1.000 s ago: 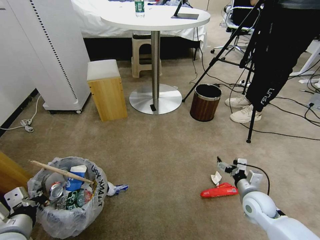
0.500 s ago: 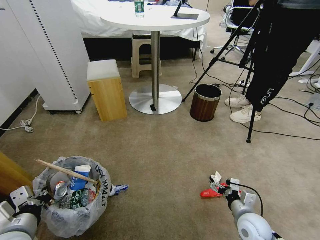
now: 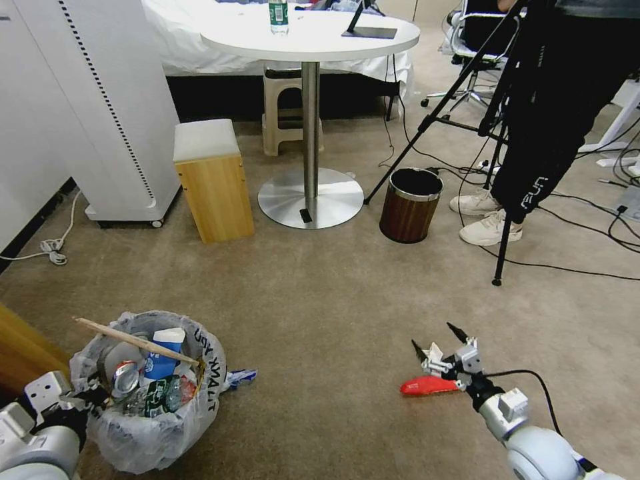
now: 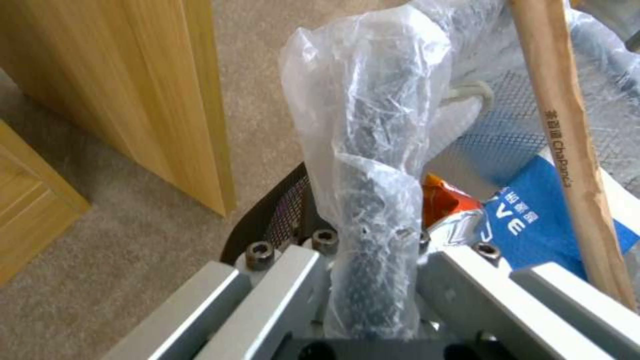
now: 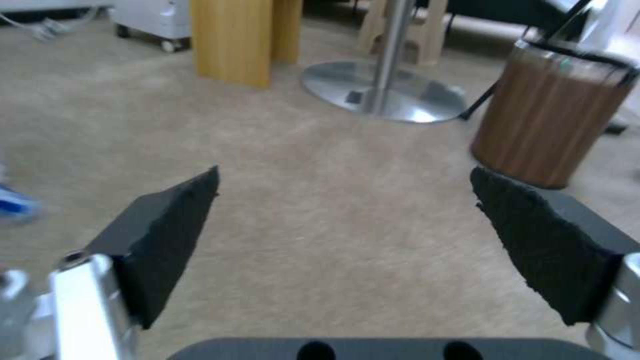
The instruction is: Pick up the trash bin and place the garbage on the floor into it.
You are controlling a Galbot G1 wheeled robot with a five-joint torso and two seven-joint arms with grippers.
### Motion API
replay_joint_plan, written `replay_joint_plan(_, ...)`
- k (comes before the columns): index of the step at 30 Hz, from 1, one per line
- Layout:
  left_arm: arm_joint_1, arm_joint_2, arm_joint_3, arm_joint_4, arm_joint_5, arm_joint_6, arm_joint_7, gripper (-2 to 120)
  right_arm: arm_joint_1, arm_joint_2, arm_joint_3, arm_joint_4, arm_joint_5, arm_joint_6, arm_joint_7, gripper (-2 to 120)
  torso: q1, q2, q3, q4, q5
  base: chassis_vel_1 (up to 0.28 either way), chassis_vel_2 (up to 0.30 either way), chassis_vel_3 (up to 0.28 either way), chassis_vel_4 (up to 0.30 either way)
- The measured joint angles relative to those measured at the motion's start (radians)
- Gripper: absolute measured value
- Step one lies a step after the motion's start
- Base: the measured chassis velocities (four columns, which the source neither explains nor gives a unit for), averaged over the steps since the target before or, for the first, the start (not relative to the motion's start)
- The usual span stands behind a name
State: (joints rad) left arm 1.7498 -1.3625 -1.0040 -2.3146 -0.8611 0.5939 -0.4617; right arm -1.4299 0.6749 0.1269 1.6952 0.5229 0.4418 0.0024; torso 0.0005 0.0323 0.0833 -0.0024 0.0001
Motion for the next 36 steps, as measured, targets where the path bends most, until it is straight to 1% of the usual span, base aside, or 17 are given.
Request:
replay_joint_plan(5, 0.0, 0.001, 0.001, 0.0, 0.001, -0.001, 0.0, 1, 0.008, -0.017, -0.035, -0.045, -0.027, 0.045, -0.021, 86, 0.0, 0.0, 0.0, 0.0001, -0.0002, 0.0, 0.0, 0.0, 0.0)
replay_joint_plan(7, 0.0, -0.001, 0.004, 0.001, 0.002, -0.004, 0.0, 1, 0.031, -0.008, -0.08, -0.044, -0.01, 0.037, 0.075, 79, 0.0, 0.0, 0.0, -0.0001, -0.0002, 0.0, 0.0, 0.0, 0.0)
replay_joint_plan(9, -0.002, -0.002, 0.007, 0.008, 0.004, -0.008, 0.004, 1, 0.061, 0.029, -0.098, -0.022, 0.025, -0.033, 0.227, 78, 0.0, 0.0, 0.0, 0.0002, 0.0, 0.0, 0.0, 0.0, 0.0)
replay_joint_plan(10, -0.002, -0.002, 0.007, 0.008, 0.004, -0.008, 0.004, 1, 0.061, 0.029, -0.098, -0.022, 0.025, -0.033, 0.227, 78, 0.0, 0.0, 0.0, 0.0002, 0.0, 0.0, 0.0, 0.0, 0.0)
replay_joint_plan(13, -0.004, 0.002, 0.008, 0.013, 0.007, -0.012, 0.004, 1, 0.064, 0.061, -0.086, 0.041, 0.139, -0.204, 0.394, 88, 0.0, 0.0, 0.0, 0.0003, -0.0002, 0.0, 0.0, 0.0, 0.0)
replay_joint_plan(14, -0.004, 0.002, 0.008, 0.013, 0.007, -0.012, 0.004, 1, 0.064, 0.061, -0.086, 0.041, 0.139, -0.204, 0.394, 88, 0.0, 0.0, 0.0, 0.0003, -0.0002, 0.0, 0.0, 0.0, 0.0)
replay_joint_plan(15, -0.005, 0.005, 0.009, 0.016, 0.007, -0.014, 0.005, 1, 0.065, 0.073, -0.077, 0.049, 0.175, -0.266, 0.445, 92, 0.0, 0.0, 0.0, 0.0002, -0.0006, 0.0, 0.0, 0.0, 0.0)
replay_joint_plan(17, -0.005, 0.006, 0.009, 0.017, 0.007, -0.014, 0.005, 1, 0.067, 0.076, -0.077, 0.05, 0.189, -0.274, 0.456, 93, 0.0, 0.0, 0.0, 0.0, -0.0007, 0.0, 0.0, 0.0, 0.0)
replay_joint_plan(19, -0.011, 0.01, 0.014, 0.022, 0.007, -0.018, 0.006, 1, 0.101, 0.122, -0.097, 0.053, 0.333, -0.372, 0.583, 93, 0.0, 0.0, 0.0, 0.0003, 0.0002, 0.0, 0.0, 0.0, 0.0)
replay_joint_plan(20, -0.011, 0.01, 0.014, 0.022, 0.007, -0.018, 0.006, 1, 0.101, 0.122, -0.097, 0.053, 0.333, -0.372, 0.583, 93, 0.0, 0.0, 0.0, 0.0003, 0.0002, 0.0, 0.0, 0.0, 0.0)
replay_joint_plan(22, -0.014, 0.011, 0.016, 0.028, 0.006, -0.019, 0.007, 1, 0.109, 0.145, -0.104, 0.043, 0.362, -0.422, 0.635, 92, 0.0, 0.0, 0.0, 0.0002, -0.0004, 0.0, 0.0, 0.0, 0.0)
replay_joint_plan(23, -0.016, 0.015, 0.015, 0.037, 0.005, -0.021, 0.007, 1, 0.119, 0.171, -0.105, 0.035, 0.409, -0.467, 0.688, 92, 0.0, 0.0, 0.0, 0.0, -0.0002, 0.0, 0.0, 0.0, 0.0)
replay_joint_plan(24, -0.016, 0.015, 0.015, 0.037, 0.005, -0.021, 0.007, 1, 0.119, 0.171, -0.105, 0.035, 0.409, -0.467, 0.688, 92, 0.0, 0.0, 0.0, 0.0, -0.0002, 0.0, 0.0, 0.0, 0.0)
replay_joint_plan(26, -0.02, 0.02, 0.013, 0.048, 0.004, -0.025, 0.011, 1, 0.14, 0.211, -0.1, 0.01, 0.46, -0.5, 0.746, 98, 0.0, 0.0, 0.0, 0.0001, -0.0001, 0.0, 0.0, 0.0, 0.0)
replay_joint_plan(27, -0.02, 0.021, 0.013, 0.051, 0.003, -0.026, 0.012, 1, 0.147, 0.226, -0.09, 0.0, 0.473, -0.511, 0.759, 98, 0.0, 0.0, 0.0, 0.0002, -0.0001, 0.0, 0.0, 0.0, 0.0)
replay_joint_plan(31, -0.023, 0.022, 0.016, 0.054, 0.002, -0.026, 0.013, 1, 0.158, 0.274, -0.041, -0.015, 0.5, -0.528, 0.777, 97, 0.0, 0.0, 0.0, 0.0002, -0.0001, 0.0, 0.0, 0.0, 0.0)
replay_joint_plan(36, -0.019, 0.024, 0.016, 0.055, 0.002, -0.027, 0.014, 1, 0.161, 0.3, 0.012, -0.03, 0.511, -0.529, 0.77, 97, 0.0, 0.0, 0.0, 0.0001, -0.0001, 0.0, 0.0, 0.0, 0.0)
